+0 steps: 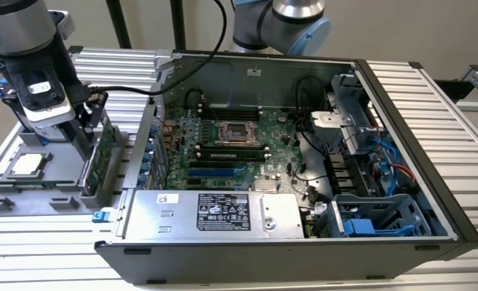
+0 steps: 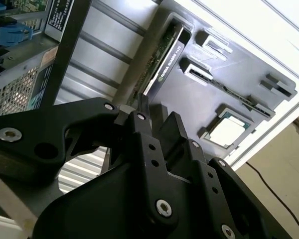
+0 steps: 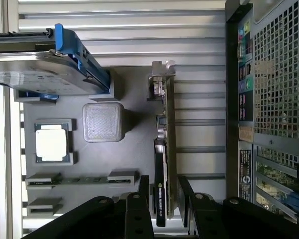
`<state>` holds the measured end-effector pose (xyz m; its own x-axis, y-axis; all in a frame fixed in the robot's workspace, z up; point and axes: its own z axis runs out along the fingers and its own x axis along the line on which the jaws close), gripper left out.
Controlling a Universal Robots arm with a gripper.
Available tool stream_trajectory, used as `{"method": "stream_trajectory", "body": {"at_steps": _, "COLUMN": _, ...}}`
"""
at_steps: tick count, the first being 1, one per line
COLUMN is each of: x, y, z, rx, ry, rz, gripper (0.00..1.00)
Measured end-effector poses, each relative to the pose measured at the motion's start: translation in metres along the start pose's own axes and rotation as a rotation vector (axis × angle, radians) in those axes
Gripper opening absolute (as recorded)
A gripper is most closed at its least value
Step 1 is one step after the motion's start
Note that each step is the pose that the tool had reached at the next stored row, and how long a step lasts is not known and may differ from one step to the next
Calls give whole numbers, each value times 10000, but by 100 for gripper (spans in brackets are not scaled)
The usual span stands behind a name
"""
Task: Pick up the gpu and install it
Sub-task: 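Pick up the gpu and move the gpu toward the slot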
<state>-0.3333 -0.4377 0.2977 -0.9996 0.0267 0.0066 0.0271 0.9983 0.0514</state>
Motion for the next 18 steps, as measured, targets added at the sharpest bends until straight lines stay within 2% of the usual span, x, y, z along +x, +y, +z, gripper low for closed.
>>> {"method": "stream_trajectory", "body": {"at_steps": 7, "x": 0, "y": -1, "z": 22, "rx": -4, "ry": -4, "rz": 0, "gripper": 100}}
{"method": "stream_trajectory", "body": {"at_steps": 18, "x": -1, "y": -8, "z": 154, "rx": -3, "ry": -42, "rz": -3, "gripper": 100}}
